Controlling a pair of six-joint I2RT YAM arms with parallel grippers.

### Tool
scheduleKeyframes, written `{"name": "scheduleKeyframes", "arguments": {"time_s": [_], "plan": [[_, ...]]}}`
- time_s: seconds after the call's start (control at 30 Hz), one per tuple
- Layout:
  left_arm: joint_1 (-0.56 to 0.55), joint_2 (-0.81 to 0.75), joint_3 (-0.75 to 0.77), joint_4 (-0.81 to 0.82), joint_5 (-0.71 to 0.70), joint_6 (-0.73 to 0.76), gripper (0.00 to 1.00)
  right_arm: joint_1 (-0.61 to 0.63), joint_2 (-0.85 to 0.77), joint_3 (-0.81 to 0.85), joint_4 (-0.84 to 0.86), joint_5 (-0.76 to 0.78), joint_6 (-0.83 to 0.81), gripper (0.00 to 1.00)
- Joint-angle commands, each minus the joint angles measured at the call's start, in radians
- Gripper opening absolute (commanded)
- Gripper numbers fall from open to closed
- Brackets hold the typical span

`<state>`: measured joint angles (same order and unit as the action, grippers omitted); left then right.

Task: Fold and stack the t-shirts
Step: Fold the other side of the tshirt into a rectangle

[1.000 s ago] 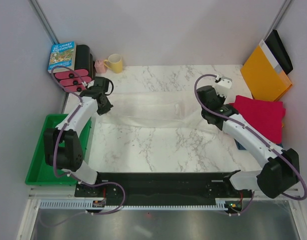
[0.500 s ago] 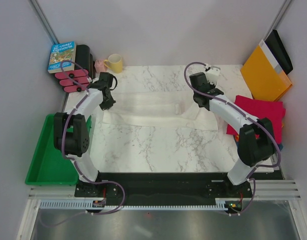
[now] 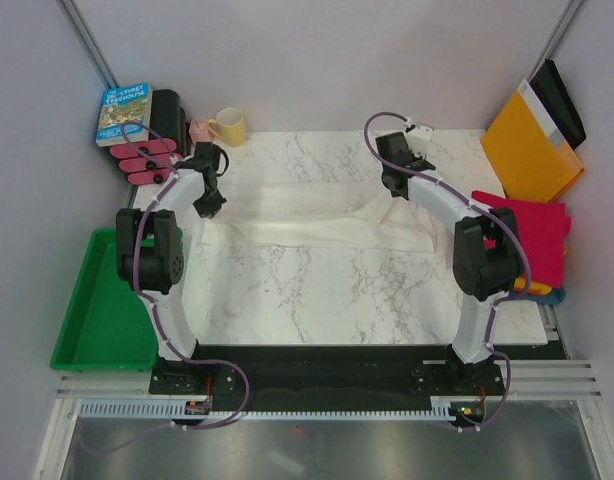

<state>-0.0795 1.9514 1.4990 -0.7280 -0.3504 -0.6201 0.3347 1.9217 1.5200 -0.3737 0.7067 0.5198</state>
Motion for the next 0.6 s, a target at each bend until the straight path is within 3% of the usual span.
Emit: {"name": "scheduleKeyframes", "arguments": {"time_s": [0.0, 0.23, 0.33, 0.37, 0.4, 0.43, 0.5, 0.53, 0.57], "plan": [[0.006, 0.029, 0.061, -0.005, -0.036, 0.013, 0.02, -0.010, 0.049, 0.058, 0.004, -0.013, 0.009, 0.00], [0.006, 0.058, 0.078, -0.013, -0.032, 0.014, 0.02, -0.011, 0.085, 0.071, 0.001, -0.032, 0.019, 0.00], [0.004, 0.049, 0.081, -0.013, -0.025, 0.010, 0.15, -0.011, 0.076, 0.077, 0.001, -0.045, 0.016, 0.00], [0.004, 0.032, 0.083, -0.013, -0.024, 0.008, 0.35, -0.011, 0.059, 0.081, 0.001, -0.053, 0.011, 0.05], [0.003, 0.020, 0.081, -0.013, -0.024, -0.004, 0.45, -0.007, 0.045, 0.081, 0.007, -0.059, 0.003, 0.14], [-0.005, 0.002, 0.079, -0.011, -0.033, -0.009, 0.53, -0.003, 0.031, 0.083, 0.010, -0.064, -0.003, 0.30], [-0.014, -0.040, 0.081, -0.014, -0.039, -0.012, 0.86, 0.006, -0.012, 0.082, 0.002, -0.070, -0.004, 0.44], [-0.025, -0.054, 0.081, -0.014, -0.038, -0.012, 0.98, 0.009, -0.030, 0.063, 0.002, -0.064, -0.006, 0.55], [-0.031, -0.069, 0.072, -0.014, -0.038, -0.012, 0.99, 0.013, -0.071, 0.049, 0.002, -0.062, -0.007, 0.58]]}}
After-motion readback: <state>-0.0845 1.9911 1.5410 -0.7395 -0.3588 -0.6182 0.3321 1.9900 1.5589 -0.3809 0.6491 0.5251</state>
